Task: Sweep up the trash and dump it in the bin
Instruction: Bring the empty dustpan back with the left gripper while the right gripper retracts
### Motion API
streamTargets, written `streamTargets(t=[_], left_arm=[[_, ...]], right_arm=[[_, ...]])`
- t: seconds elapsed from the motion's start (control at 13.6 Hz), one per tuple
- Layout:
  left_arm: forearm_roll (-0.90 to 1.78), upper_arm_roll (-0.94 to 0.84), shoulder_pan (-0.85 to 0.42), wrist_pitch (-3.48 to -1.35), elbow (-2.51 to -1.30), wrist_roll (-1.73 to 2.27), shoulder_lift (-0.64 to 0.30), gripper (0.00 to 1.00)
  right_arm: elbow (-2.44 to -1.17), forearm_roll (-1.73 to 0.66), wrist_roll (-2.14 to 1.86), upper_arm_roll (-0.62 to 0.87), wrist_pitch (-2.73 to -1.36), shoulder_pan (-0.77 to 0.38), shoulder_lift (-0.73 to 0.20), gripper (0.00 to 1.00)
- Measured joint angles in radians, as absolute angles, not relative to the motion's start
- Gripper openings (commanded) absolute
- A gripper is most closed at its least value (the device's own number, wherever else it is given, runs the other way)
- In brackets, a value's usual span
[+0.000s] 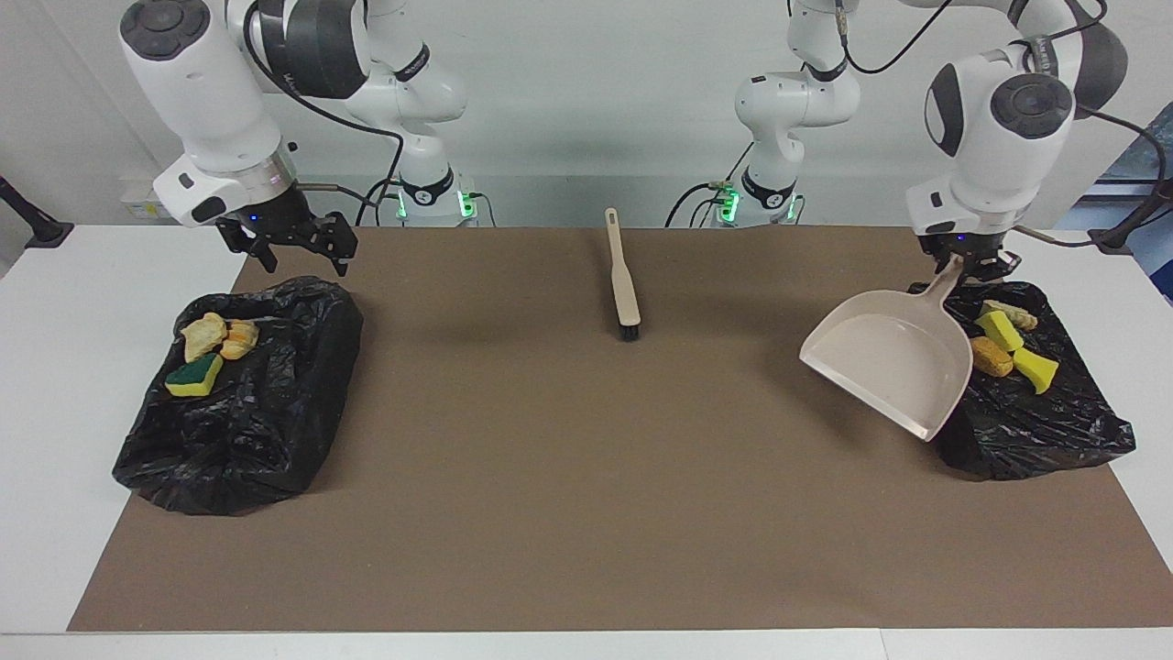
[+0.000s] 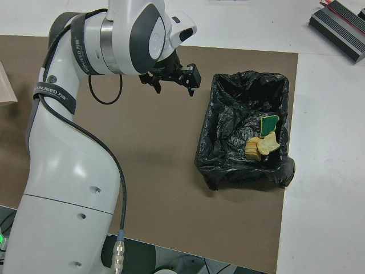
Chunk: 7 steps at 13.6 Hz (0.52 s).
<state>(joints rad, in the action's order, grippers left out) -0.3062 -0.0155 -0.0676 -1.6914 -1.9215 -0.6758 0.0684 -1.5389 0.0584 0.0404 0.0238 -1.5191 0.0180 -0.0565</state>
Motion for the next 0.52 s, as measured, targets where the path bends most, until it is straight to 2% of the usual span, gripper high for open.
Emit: streamTargets(t=[0.52], left_arm=[[-0.122, -0.016, -0.257, -1.864, -1.993, -0.179, 0.062, 0.0]], right_arm=[[-1.525, 0.046, 0.04, 0.005, -1.505, 0.016, -0.042, 1.0]])
